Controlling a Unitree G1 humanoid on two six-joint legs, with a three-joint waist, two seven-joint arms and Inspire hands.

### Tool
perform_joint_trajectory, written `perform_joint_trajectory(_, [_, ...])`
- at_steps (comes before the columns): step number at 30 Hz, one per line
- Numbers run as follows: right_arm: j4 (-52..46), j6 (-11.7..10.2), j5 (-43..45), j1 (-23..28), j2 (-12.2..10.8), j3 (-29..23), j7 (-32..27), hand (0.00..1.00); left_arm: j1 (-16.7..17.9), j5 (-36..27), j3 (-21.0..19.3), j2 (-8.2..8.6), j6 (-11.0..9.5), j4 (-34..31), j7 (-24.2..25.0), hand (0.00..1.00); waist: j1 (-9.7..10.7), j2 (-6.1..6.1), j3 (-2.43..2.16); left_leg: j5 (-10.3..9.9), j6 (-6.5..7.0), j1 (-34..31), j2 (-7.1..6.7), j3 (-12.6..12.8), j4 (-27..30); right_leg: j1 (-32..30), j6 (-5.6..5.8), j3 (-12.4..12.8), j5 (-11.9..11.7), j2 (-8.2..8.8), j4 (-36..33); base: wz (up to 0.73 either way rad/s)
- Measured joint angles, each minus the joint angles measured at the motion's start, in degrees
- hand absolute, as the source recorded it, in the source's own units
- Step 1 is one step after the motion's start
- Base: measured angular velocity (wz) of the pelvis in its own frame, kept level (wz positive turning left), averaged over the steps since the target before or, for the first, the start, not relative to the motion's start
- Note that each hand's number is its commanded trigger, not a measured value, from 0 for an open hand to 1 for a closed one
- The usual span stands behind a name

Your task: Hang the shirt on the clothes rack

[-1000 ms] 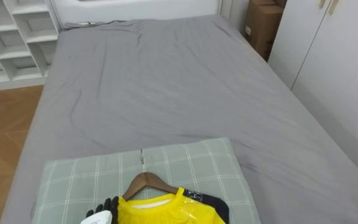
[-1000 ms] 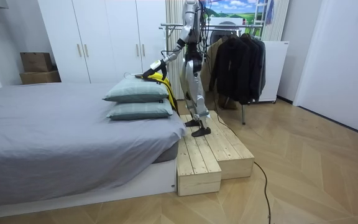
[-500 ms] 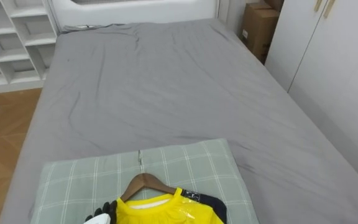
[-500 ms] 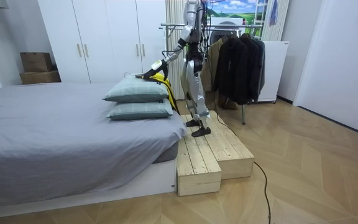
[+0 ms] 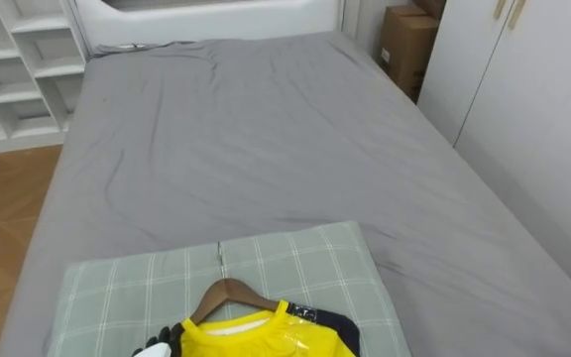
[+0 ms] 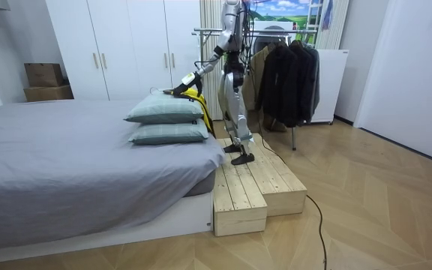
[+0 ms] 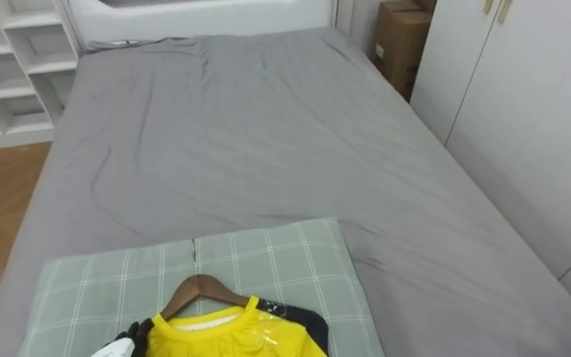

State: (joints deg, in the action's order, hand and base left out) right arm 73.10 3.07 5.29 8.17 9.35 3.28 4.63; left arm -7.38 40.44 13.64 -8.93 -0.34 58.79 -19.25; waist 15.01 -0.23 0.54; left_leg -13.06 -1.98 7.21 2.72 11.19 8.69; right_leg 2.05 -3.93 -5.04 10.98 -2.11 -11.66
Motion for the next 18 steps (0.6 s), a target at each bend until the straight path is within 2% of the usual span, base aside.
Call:
perform_joint_trajectory(5, [-0.5,0.1,-0.1,-0.1,0.0,-0.1,-0.5,0.00,-0.3,-1.4,0.0,-0.32,0.0,1.0,0.0,0.00,0.0,0.37,-0.06,0.0,0.00,0.2,0.00,0.0,0.0,0.0,0.00,0.4,0.0,-0.06,0.0,-0.03])
perform_joint_trajectory(9, [-0.8,0.0,-0.2,-0.1,0.0,-0.1,-0.9,0.00,-1.7,-1.5,-0.3,-1.42,0.1,1.0,-0.2,0.00,0.1,0.60,0.05,0.0,0.00,0.1,0.03,0.0,0.0,0.0,0.00,0.2,0.0,-0.07,-0.1,0.00])
perform_joint_trajectory(13, [-1.4,0.0,-0.2,0.0,0.0,-0.2,-0.9,0.00,-2.8,-1.5,-2.4,-2.37,0.1,0.9,-0.5,0.00,0.2,0.85,-0.05,0.0,0.00,0.1,0.09,0.0,0.0,0.0,-0.02,0.2,0.0,-0.09,-0.2,0.00])
perform_joint_trajectory(15, [-1.5,0.0,-0.2,0.0,0.0,-0.2,-0.8,0.00,-3.8,-1.5,-2.5,-3.37,0.1,0.9,-0.6,0.00,0.2,0.85,-0.05,0.0,0.00,-0.1,0.11,0.0,0.0,-0.1,-0.03,0.1,-0.1,-0.10,-0.1,0.00])
perform_joint_trajectory(18, [-1.6,0.0,-0.2,0.0,0.1,-0.5,-0.8,0.00,-4.4,-1.5,-3.5,-3.75,0.1,0.9,-1.0,0.00,0.2,0.99,-0.10,0.0,0.00,-0.5,0.10,0.0,0.1,-0.2,-0.02,0.0,-0.1,-0.06,-0.1,0.00])
